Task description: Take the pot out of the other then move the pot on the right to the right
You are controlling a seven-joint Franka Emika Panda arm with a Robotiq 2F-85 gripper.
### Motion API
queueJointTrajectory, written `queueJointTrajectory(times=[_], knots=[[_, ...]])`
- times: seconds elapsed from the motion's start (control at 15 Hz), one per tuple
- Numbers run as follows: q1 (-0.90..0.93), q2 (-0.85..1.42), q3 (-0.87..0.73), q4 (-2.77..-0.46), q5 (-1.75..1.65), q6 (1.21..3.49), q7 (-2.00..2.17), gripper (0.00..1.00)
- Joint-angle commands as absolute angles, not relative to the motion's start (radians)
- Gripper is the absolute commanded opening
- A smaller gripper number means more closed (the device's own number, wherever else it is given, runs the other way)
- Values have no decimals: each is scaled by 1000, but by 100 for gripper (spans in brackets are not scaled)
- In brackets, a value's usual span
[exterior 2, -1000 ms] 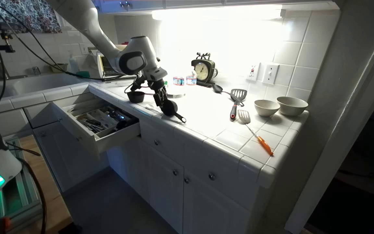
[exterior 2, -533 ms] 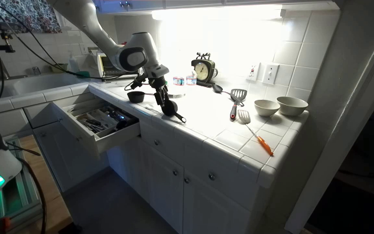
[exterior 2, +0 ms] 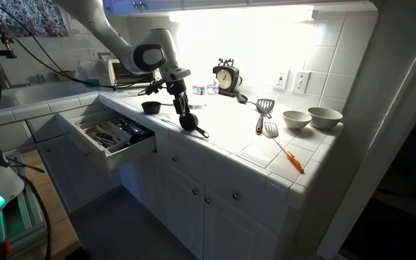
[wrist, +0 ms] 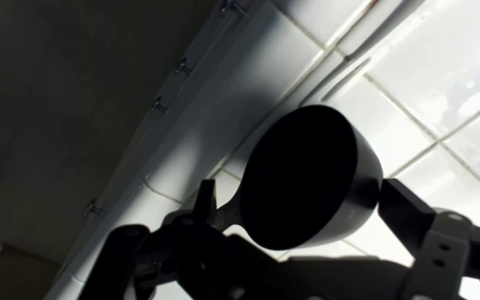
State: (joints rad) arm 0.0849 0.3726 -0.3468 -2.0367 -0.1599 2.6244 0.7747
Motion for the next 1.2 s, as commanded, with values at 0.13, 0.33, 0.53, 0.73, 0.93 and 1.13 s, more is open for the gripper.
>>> queueJointTrajectory(times=[0.13,0.33,0.53,0.73,0.93,1.13], knots=[[62,360,-345,-2019,-205,2580,794,100],[57,369,-334,-2014,-189,2593,799,100],[47,371,-314,-2005,-159,2599,801,100],[22,364,-283,-1993,-100,2608,793,100],[2,366,-279,-1968,-72,2592,794,100],[-21,386,-290,-1943,-73,2568,788,100]])
